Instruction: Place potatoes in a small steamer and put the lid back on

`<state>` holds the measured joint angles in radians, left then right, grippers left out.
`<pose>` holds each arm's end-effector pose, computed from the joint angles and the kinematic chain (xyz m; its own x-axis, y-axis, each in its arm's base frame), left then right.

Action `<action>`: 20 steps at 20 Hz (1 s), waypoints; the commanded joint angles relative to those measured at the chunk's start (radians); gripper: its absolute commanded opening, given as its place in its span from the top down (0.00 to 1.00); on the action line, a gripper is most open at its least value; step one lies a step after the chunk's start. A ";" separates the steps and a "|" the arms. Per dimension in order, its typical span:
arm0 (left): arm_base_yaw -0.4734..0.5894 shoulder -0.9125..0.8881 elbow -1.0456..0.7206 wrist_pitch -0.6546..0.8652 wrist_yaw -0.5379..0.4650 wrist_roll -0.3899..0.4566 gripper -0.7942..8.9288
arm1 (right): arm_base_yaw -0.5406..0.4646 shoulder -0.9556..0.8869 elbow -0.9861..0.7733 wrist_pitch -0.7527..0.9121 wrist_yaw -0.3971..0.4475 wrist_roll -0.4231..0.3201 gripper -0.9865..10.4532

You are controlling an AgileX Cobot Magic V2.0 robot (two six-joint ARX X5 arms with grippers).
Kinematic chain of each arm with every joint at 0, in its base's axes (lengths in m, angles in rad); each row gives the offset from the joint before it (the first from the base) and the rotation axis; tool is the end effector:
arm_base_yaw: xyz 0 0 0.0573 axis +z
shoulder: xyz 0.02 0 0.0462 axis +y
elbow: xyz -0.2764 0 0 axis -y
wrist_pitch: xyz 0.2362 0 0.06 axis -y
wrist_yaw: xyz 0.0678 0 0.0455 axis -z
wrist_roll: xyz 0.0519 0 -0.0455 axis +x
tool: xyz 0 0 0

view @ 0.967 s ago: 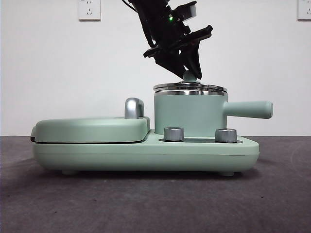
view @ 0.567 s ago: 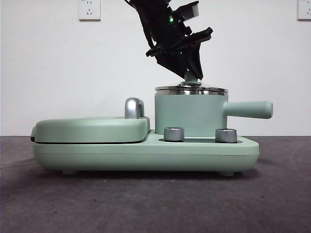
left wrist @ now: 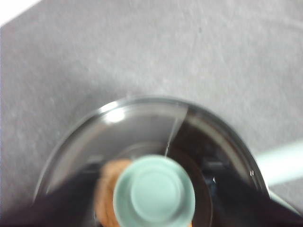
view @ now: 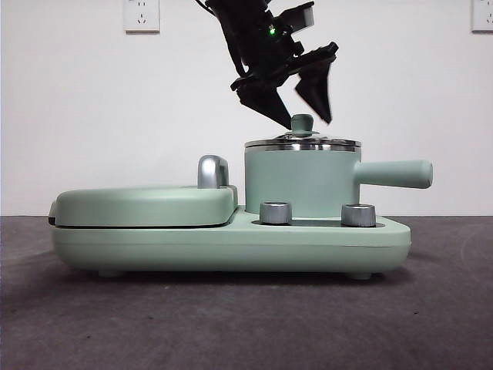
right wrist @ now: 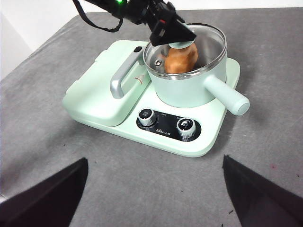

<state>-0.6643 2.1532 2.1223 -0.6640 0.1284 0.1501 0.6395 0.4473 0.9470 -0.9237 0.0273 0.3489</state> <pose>0.3908 -0.3145 0.3106 0.5209 -0.5705 -0.6350 0.7565 0.6531 0.0338 0.0477 0.0337 0.3397 0.7474 0.5218 -0.4113 -0.4290 0.8517 0.3010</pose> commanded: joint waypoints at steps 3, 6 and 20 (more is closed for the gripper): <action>0.000 -0.053 0.046 -0.099 -0.001 -0.035 0.36 | 0.007 0.001 0.006 0.011 -0.001 0.010 0.52; 0.000 -0.180 0.046 -0.377 -0.001 -0.030 0.37 | 0.007 0.002 0.006 0.010 -0.007 -0.015 0.52; 0.011 -1.061 -0.910 -0.245 0.003 -0.204 0.89 | 0.007 0.089 0.006 0.010 -0.081 -0.137 0.89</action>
<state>-0.6464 1.1275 1.2922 -0.9482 0.1299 -0.0116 0.6399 0.5259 0.9470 -0.9237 -0.0528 0.2314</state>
